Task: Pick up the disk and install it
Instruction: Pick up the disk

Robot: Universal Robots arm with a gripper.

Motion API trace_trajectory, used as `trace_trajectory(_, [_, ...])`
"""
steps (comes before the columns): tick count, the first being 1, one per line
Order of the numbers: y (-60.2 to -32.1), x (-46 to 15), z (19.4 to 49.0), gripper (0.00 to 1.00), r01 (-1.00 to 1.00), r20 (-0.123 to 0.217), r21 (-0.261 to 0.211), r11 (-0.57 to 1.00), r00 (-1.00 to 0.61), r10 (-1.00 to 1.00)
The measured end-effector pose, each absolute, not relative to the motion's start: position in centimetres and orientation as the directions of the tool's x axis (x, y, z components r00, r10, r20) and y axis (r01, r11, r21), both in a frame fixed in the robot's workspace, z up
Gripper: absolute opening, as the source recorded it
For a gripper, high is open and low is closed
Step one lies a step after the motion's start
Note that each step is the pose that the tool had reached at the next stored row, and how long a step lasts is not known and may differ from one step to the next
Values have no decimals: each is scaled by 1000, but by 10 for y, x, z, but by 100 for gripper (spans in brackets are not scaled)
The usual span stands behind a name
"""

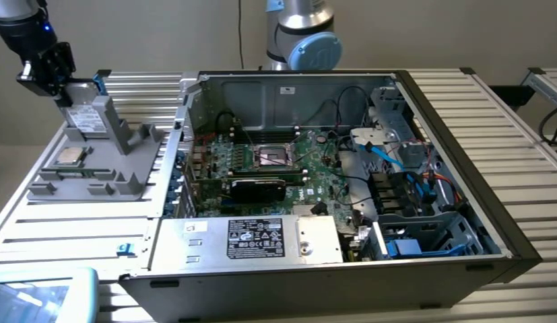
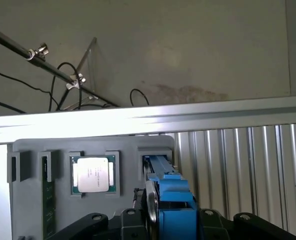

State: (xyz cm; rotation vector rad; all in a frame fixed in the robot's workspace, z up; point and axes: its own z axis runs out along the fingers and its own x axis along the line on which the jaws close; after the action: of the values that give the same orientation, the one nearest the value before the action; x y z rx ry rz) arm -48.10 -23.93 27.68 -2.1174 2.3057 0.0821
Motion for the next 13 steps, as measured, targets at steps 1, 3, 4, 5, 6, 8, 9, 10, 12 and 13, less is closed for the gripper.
trace_trajectory(1, [-240,-481,277,38,-996,-43,32,84,-86,-995])
trace_trajectory(3, [-241,-481,278,38,-996,-41,32,84,-86,-995])
trace_trajectory(4, [-241,-481,278,38,-996,-41,32,84,-86,-996])
trace_trajectory(5, [-241,-481,279,38,-996,-40,31,84,-86,-996])
trace_trajectory(6, [-241,-481,279,38,-996,-39,31,85,-86,-996])
trace_trajectory(8, [-241,-481,279,38,-996,-38,29,84,-85,-996])
trace_trajectory(9, [-241,-481,280,38,-996,-38,28,84,-85,-996])
trace_trajectory(10, [-241,-481,280,38,-996,-37,28,85,-86,-996])
trace_trajectory(12, [-241,-481,280,38,-996,-37,26,84,-85,-996])
trace_trajectory(13, [-241,-481,280,38,-996,-37,26,84,-85,-996])
